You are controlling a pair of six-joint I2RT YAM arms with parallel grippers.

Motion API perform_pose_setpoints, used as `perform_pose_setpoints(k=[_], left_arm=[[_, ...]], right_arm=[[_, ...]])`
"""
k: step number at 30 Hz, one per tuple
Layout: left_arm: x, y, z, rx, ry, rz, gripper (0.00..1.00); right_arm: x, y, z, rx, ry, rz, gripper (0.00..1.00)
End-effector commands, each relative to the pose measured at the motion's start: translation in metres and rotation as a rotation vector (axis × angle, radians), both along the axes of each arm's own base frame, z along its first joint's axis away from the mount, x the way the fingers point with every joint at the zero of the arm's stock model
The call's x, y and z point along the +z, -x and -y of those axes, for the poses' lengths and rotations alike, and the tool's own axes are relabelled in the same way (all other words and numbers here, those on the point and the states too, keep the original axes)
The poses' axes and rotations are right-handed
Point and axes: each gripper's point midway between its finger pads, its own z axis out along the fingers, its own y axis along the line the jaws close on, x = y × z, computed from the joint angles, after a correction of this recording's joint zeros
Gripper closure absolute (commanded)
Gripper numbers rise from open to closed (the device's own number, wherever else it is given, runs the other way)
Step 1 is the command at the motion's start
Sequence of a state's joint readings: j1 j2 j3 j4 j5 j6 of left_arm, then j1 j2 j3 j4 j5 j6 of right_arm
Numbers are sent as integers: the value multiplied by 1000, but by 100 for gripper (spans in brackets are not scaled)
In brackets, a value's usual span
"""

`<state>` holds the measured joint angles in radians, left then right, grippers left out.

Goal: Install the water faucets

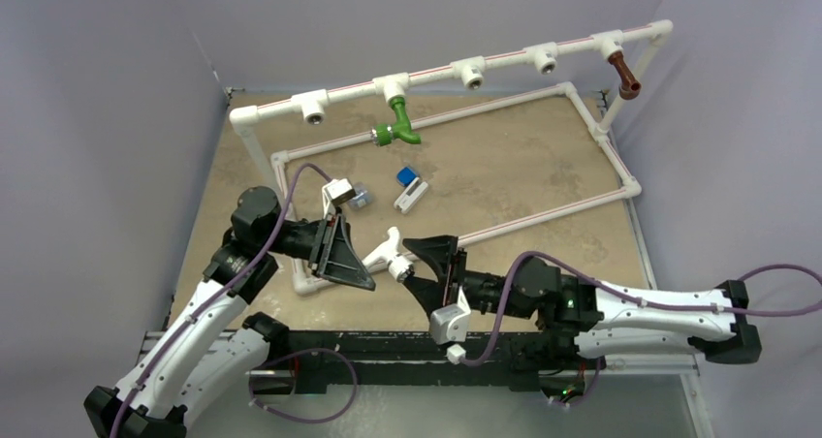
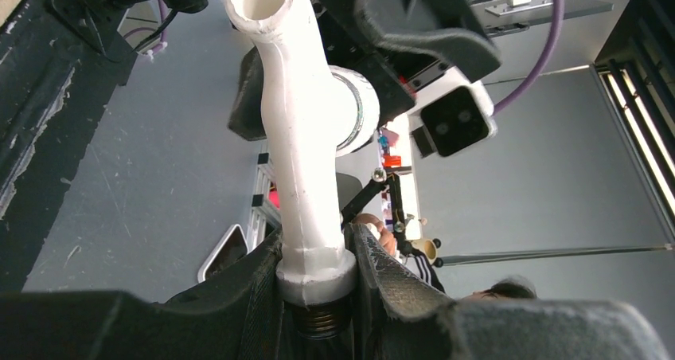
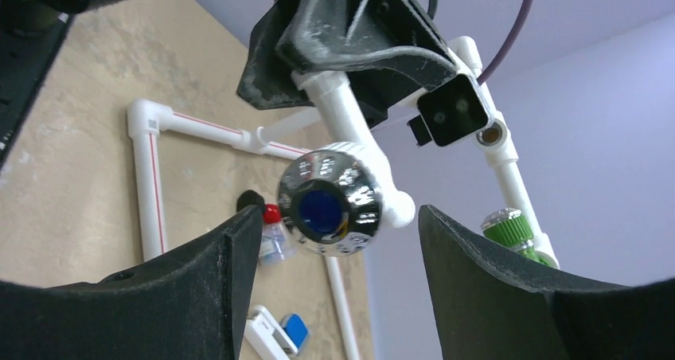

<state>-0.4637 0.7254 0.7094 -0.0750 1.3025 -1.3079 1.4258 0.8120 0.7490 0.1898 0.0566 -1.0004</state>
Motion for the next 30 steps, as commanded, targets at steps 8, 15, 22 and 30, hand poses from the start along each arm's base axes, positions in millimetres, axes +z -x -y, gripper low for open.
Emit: perform_pose_setpoints(k=[8, 15, 22, 30], left_arm=[[14, 13, -7, -38, 40, 57, 100], [10, 16, -9, -43, 33, 47, 100], [11, 20, -11, -58, 36, 56, 100], [10, 24, -12, -66, 31, 55, 100]], right_arm=[[37, -14, 3, -176, -151, 345, 28], [50, -12, -6, -177, -173, 404, 27], [49, -14, -15, -191, -148, 480, 31], [61, -13, -19, -203, -167, 552, 34]])
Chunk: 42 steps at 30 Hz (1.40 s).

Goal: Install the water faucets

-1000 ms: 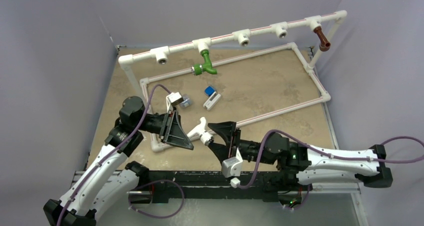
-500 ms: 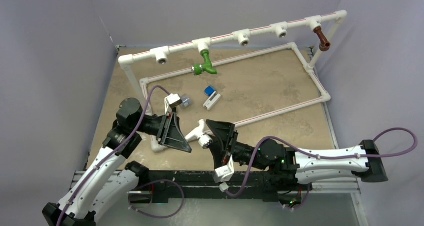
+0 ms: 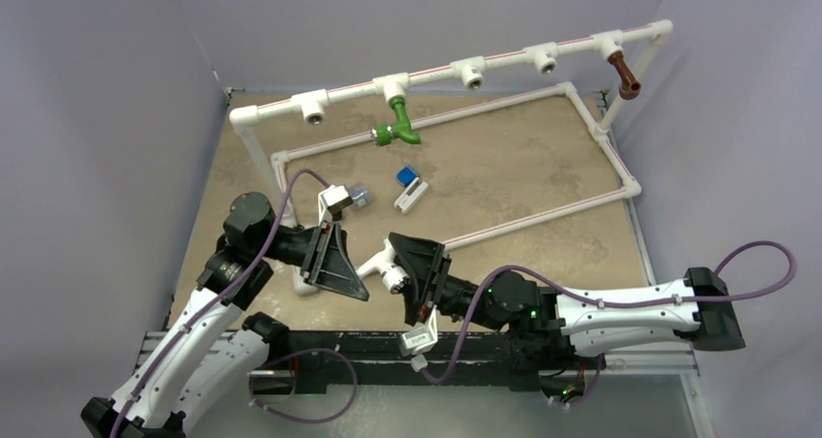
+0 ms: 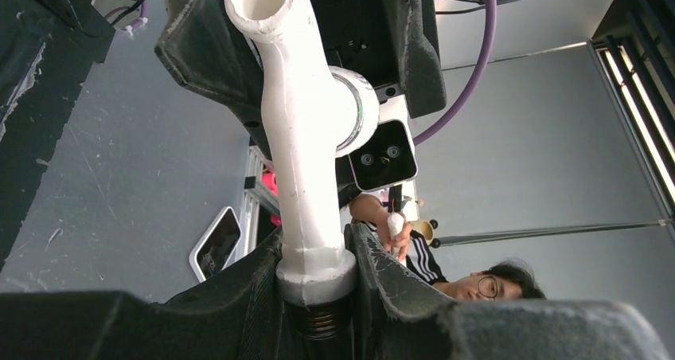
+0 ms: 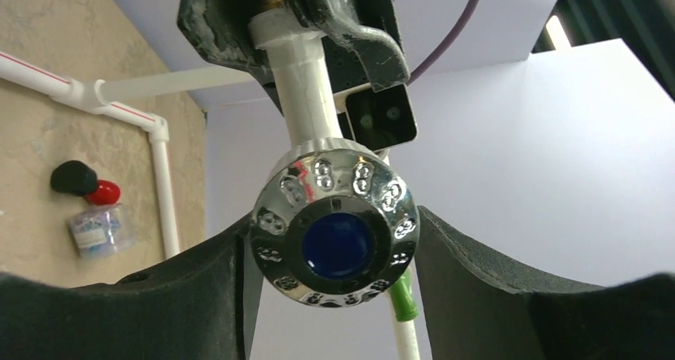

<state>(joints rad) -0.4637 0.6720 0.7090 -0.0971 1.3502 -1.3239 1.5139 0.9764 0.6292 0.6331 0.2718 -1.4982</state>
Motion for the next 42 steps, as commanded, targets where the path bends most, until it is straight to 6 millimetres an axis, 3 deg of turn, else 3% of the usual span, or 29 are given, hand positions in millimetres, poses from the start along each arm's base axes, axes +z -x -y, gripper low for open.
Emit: perform_pose_setpoints(k=[1, 7, 22, 30, 32, 33, 34, 42], left_arm=[[4, 5, -4, -20, 19, 44, 100], [3, 6, -4, -21, 17, 46, 100], [-1, 3, -3, -21, 5, 35, 100], [0, 0, -1, -19, -1, 41, 100], [1, 0, -1, -23, -1, 44, 100], [2, 0, -2, -28, 0, 48, 100], [3, 1, -2, -31, 1, 51, 100], [3, 4, -3, -48, 1, 60, 100]], right_arm=[[49, 3, 4, -12, -126, 80, 35], [50, 6, -1, 12, -132, 88, 45], [40, 6, -2, 19, -96, 42, 100], [33, 5, -1, 21, -65, 10, 100], [31, 5, 0, 21, -55, -1, 90], [30, 5, 1, 20, -48, -1, 75], [30, 5, 1, 19, -47, 0, 70], [34, 5, -4, 17, -32, 9, 66]])
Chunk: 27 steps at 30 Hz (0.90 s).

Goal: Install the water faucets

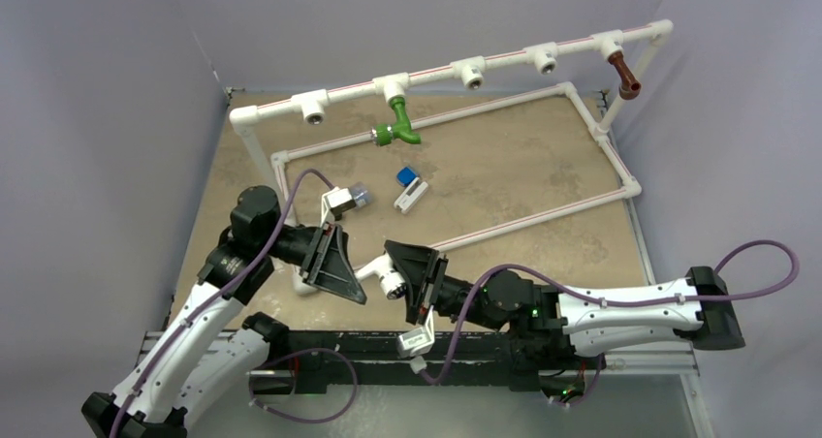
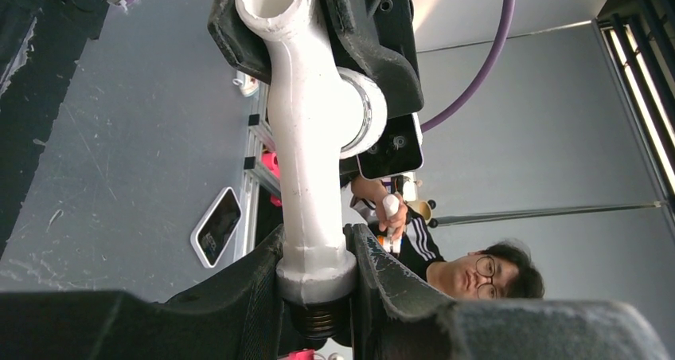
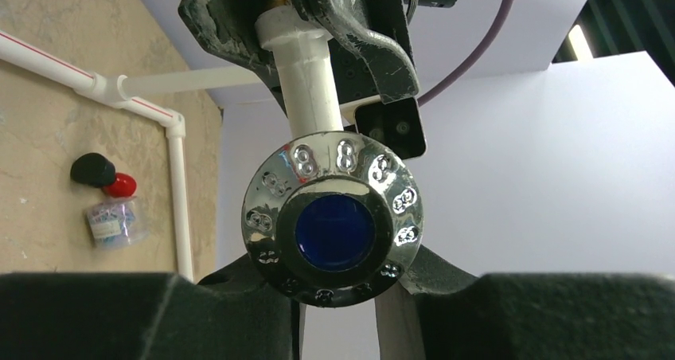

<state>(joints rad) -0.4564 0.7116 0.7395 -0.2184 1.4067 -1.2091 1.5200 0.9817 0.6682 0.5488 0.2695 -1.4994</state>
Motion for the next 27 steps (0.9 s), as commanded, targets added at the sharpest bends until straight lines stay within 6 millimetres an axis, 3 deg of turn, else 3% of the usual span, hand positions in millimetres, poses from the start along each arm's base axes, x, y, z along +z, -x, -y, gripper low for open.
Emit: perform_pose_setpoints(k=[1, 4, 9, 11, 20, 27], left_arm=[[9, 2, -1, 0, 23, 67, 100], [9, 4, -2, -9, 25, 70, 100], [9, 6, -3, -8, 22, 74, 100], [9, 5, -3, 0, 19, 76, 100], [10, -7, 2, 95, -37, 112, 59], [18, -12, 3, 157, -37, 184, 43]], right_arm=[[37, 2, -1, 11, -80, 12, 67], [36, 4, -4, 19, -65, 11, 69], [34, 6, -11, 34, -43, 9, 96], [34, 6, -12, 33, -40, 7, 100], [29, 5, -4, 36, -57, -80, 100], [26, 5, 7, 38, -81, -201, 100]])
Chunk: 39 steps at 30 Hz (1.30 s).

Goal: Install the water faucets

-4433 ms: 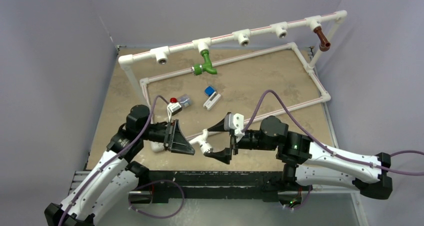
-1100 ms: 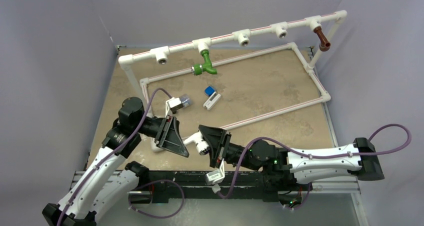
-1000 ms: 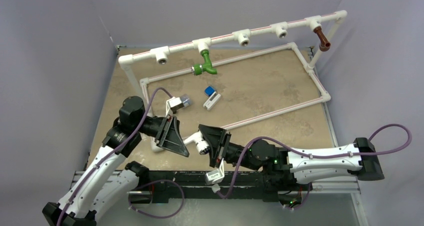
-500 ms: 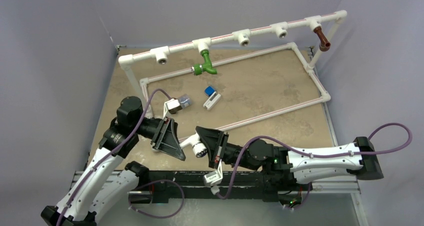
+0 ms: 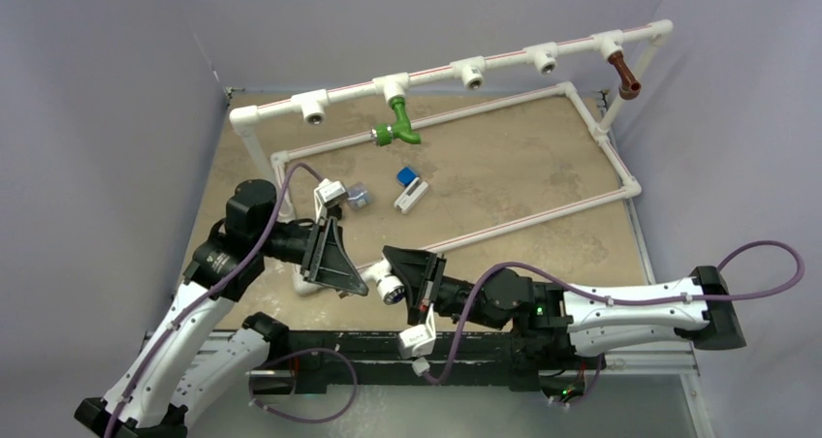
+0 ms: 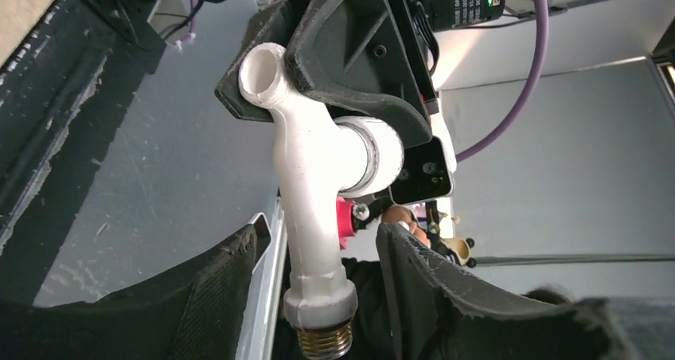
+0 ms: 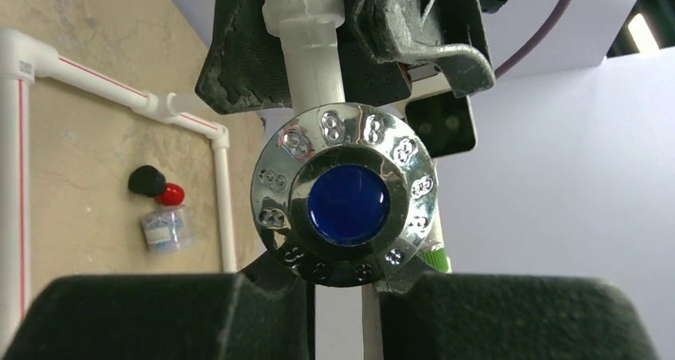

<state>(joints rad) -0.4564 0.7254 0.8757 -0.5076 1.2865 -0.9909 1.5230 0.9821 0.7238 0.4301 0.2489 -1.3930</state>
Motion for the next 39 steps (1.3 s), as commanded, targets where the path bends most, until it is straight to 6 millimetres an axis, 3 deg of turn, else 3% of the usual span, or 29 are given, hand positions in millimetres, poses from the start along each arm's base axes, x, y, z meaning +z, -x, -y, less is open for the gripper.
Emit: perform_pose_setpoints(k=[1, 8, 16, 27, 32, 34, 39], left_arm=[[11, -7, 1, 74, 0, 127, 42], [28, -22, -7, 258, -51, 313, 40], [43, -41, -29, 464, -148, 514, 40], [57, -37, -46, 524, -151, 726, 39], [55, -23, -48, 477, -123, 768, 38], [50, -18, -47, 447, -120, 776, 37], [33, -20, -48, 433, -160, 764, 37]], right_arm=[[32, 0, 12, -4, -126, -158, 100], [16, -1, 9, -51, -93, -442, 100], [11, 27, -2, 8, -80, -855, 100], [-8, 55, -14, 5, -23, -1270, 100], [-23, 54, -15, -7, 28, -1499, 100], [-26, 44, -12, 2, 36, -1577, 100], [-18, 51, -6, 137, 100, -1681, 100]])
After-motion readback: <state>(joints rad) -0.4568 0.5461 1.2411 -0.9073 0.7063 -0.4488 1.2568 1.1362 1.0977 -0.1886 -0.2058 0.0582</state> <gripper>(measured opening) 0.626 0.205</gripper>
